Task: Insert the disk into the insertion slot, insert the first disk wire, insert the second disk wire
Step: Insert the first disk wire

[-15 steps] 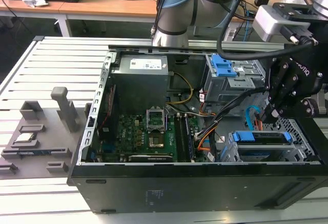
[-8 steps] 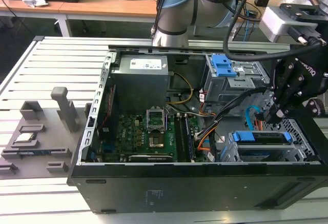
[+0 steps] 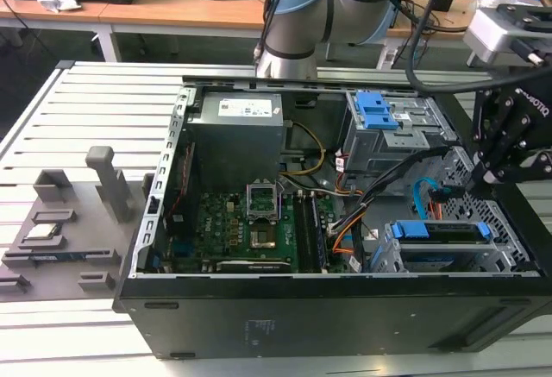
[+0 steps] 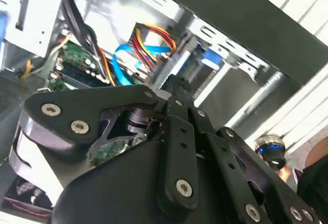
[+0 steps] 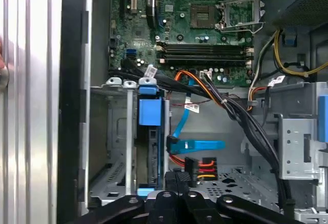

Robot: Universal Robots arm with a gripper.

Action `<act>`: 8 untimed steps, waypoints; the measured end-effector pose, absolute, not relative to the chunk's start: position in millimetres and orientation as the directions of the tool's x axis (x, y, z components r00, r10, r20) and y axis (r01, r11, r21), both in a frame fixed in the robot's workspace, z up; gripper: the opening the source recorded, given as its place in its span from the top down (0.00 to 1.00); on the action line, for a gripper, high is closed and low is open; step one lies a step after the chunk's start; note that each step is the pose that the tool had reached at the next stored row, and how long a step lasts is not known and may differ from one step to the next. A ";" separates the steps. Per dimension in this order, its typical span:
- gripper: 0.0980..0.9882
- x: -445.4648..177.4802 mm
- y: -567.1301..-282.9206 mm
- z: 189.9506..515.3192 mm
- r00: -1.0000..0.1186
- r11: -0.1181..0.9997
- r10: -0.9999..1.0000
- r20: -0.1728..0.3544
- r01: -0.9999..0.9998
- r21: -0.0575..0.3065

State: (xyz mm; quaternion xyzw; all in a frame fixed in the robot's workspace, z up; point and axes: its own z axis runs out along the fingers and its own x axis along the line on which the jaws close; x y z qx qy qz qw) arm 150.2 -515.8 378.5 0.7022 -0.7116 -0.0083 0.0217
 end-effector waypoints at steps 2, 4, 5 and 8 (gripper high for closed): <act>0.99 150.5 -505.8 370.6 -0.013 0.014 -1.000 0.021 -0.999 0.042; 0.99 150.5 -502.6 367.9 -0.013 0.014 -1.000 0.021 -0.999 0.042; 0.99 150.5 -501.1 366.4 -0.013 0.014 -1.000 0.021 -0.999 0.042; 0.99 150.5 -499.6 364.5 -0.013 0.014 -1.000 0.021 -0.999 0.042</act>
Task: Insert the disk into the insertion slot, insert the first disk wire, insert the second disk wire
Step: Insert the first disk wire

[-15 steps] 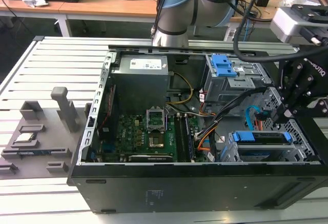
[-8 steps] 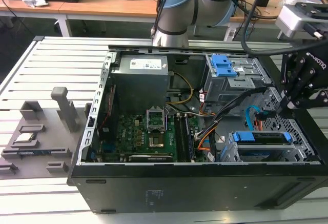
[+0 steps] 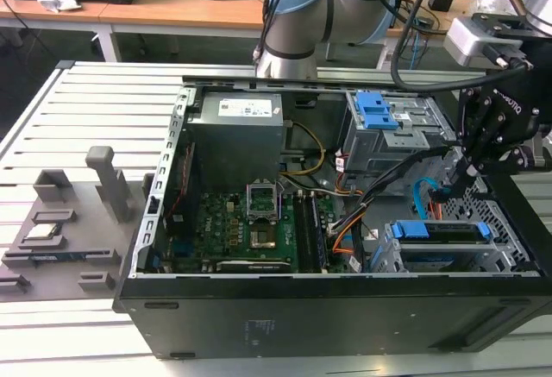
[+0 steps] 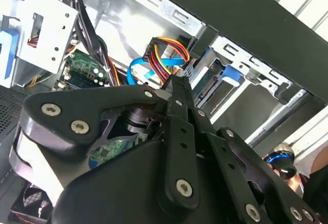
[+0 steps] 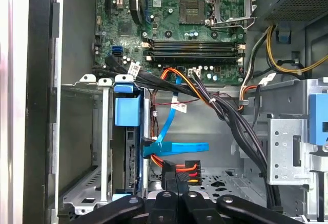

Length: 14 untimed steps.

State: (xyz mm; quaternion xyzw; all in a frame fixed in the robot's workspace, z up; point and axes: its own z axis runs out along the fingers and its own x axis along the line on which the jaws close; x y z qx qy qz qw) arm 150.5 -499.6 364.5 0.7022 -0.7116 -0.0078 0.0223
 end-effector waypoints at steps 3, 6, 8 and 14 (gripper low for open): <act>0.99 150.5 -499.6 364.5 -0.013 0.014 -1.000 0.021 -0.999 0.042; 0.85 150.5 -499.6 364.4 -0.013 0.014 -1.000 0.021 -0.999 0.042; 0.77 150.5 -499.6 364.3 -0.013 0.014 -1.000 0.021 -0.999 0.042; 0.77 146.9 -499.6 358.4 -0.013 0.014 -0.999 0.042 -0.999 0.042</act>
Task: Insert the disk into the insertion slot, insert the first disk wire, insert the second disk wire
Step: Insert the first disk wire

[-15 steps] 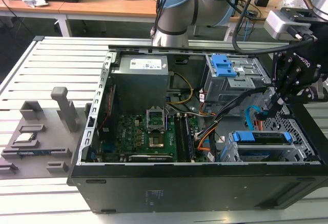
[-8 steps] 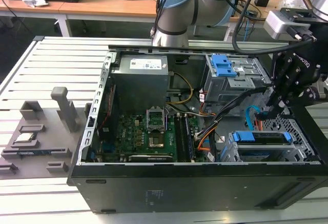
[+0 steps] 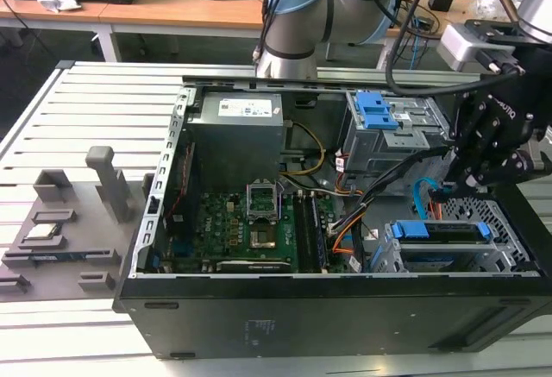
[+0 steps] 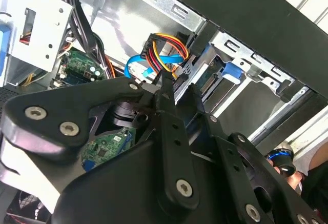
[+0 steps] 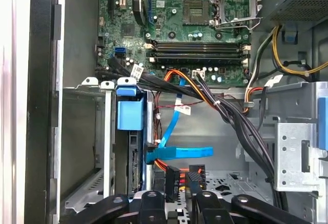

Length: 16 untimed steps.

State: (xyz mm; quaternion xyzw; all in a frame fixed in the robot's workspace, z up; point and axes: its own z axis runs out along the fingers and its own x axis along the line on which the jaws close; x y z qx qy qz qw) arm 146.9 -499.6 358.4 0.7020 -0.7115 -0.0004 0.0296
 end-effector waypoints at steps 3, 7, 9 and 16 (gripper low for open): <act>0.77 146.5 -499.7 355.5 -0.013 0.015 -0.999 0.051 -0.999 0.042; 0.77 146.4 -499.6 355.3 -0.013 0.015 -0.998 0.053 -0.999 0.042; 0.86 146.5 -499.6 355.3 -0.013 0.015 -0.998 0.056 -0.999 0.042; 0.93 146.5 -509.3 355.3 -0.013 0.015 -0.998 0.060 -0.999 0.042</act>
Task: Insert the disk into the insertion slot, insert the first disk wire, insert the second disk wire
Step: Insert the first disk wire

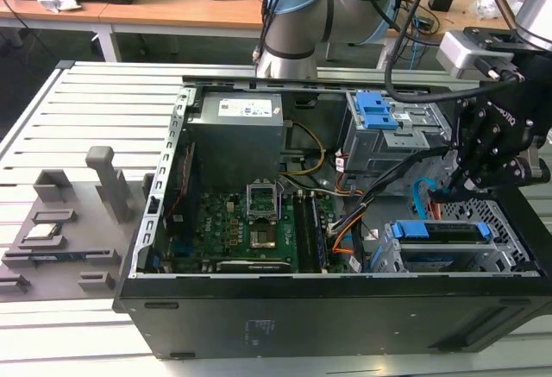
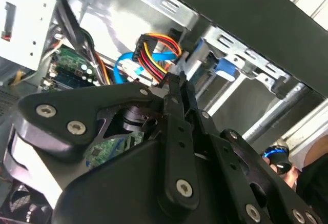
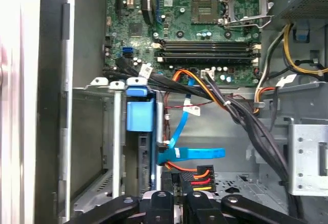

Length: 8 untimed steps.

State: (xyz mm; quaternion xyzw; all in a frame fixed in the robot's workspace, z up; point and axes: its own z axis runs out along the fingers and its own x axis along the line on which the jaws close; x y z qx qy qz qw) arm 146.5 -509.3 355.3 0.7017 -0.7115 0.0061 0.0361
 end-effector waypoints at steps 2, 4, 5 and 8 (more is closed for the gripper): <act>0.93 146.5 -517.4 355.2 -0.013 0.015 -0.998 0.061 -0.999 0.042; 0.93 146.5 -522.0 354.2 -0.013 0.015 -0.998 0.062 -0.999 0.042; 0.93 146.5 -522.8 352.6 -0.013 0.015 -0.998 0.062 -0.999 0.042; 0.93 147.2 -524.2 348.0 -0.013 0.016 -0.998 0.063 -0.999 0.042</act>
